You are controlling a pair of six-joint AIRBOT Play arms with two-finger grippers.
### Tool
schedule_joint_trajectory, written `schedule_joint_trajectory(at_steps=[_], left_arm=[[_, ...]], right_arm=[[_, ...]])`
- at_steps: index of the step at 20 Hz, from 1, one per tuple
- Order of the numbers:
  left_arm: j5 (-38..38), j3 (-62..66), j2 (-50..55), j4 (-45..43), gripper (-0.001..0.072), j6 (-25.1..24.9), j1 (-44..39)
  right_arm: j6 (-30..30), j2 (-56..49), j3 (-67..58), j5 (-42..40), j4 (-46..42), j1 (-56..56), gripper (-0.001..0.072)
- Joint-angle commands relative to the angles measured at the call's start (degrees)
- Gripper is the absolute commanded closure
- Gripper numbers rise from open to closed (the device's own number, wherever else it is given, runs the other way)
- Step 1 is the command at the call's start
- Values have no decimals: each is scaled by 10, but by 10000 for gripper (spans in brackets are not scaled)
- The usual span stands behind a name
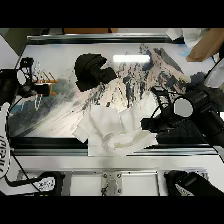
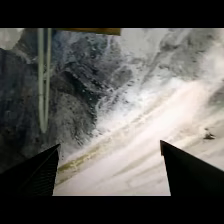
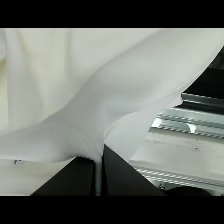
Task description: Fold the clothes and pants, and hang the long-sleeved shirts on hangers.
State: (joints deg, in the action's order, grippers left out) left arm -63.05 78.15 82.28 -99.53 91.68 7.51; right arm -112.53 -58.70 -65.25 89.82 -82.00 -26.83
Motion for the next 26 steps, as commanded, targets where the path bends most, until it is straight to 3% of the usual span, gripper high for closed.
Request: schedule_joint_trajectory(at_steps=[1, 3, 12, 21, 23, 24, 26], left_arm=[[65, 1, 58, -34, 20, -19, 59], [86, 1, 79, -75, 20, -19, 69], [173, 1, 183, -74, 20, -40, 78], [192, 1, 215, -74, 22, -39, 78], [191, 1, 215, -73, 289, -38, 78], [192, 1, 215, -73, 383, -38, 78], [191, 1, 215, -74, 666, -38, 78]], right_arm=[[0, 0, 0, 0, 0, 0, 675], [0, 0, 0, 0, 0, 0, 674], [0, 0, 0, 0, 0, 0, 675], [0, 0, 0, 0, 0, 0, 674], [0, 0, 0, 0, 0, 0, 674], [0, 0, 0, 0, 0, 0, 675], [0, 0, 0, 0, 0, 0, 675]])
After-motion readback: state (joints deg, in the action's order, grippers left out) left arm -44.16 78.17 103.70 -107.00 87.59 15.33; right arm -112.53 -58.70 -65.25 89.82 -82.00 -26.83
